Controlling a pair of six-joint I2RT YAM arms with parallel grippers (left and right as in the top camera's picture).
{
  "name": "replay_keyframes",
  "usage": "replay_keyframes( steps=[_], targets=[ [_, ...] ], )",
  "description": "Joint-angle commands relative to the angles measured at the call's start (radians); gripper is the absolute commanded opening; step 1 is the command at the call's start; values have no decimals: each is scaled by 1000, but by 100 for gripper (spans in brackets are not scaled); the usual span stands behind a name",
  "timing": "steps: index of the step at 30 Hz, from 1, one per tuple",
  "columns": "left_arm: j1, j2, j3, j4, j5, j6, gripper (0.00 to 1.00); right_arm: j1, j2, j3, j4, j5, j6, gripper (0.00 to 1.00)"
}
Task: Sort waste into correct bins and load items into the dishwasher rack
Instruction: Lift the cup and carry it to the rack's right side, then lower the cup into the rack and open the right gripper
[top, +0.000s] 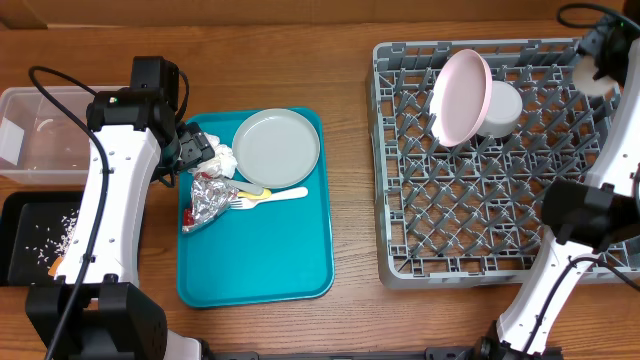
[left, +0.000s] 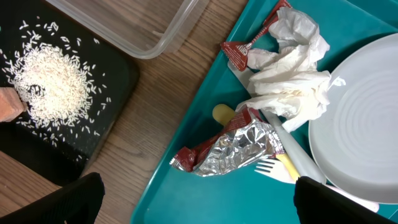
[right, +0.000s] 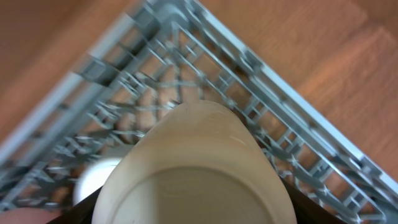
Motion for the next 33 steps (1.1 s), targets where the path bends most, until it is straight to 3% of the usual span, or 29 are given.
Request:
replay_keyframes(
  steps=[1, 11, 23, 25, 26, 28, 33],
  targets=[
    [-2, -13, 22, 1, 0, -21, 100, -22, -27, -101, 17, -5, 2, 43],
    [-2, -13, 22, 1, 0, -21, 100, -32, -27, -348, 140, -5, 2, 45],
    [-2, -13, 22, 2, 0, -21, 100, -32, -27, -487, 204, 3, 2, 47],
    [-2, -13, 22, 1, 0, -21, 100, -32, -27, -493, 203, 3, 1, 54],
    [-2, -13, 22, 1, 0, -21, 100, -32, -27, -493, 197, 3, 1, 64],
    [-2, -13, 22, 2, 0, -21, 100, -32, -27, -493, 189, 3, 1, 72],
    [-2, -13, 22, 1, 0, -21, 100, -32, -27, -481, 163, 3, 2, 75]
  ],
)
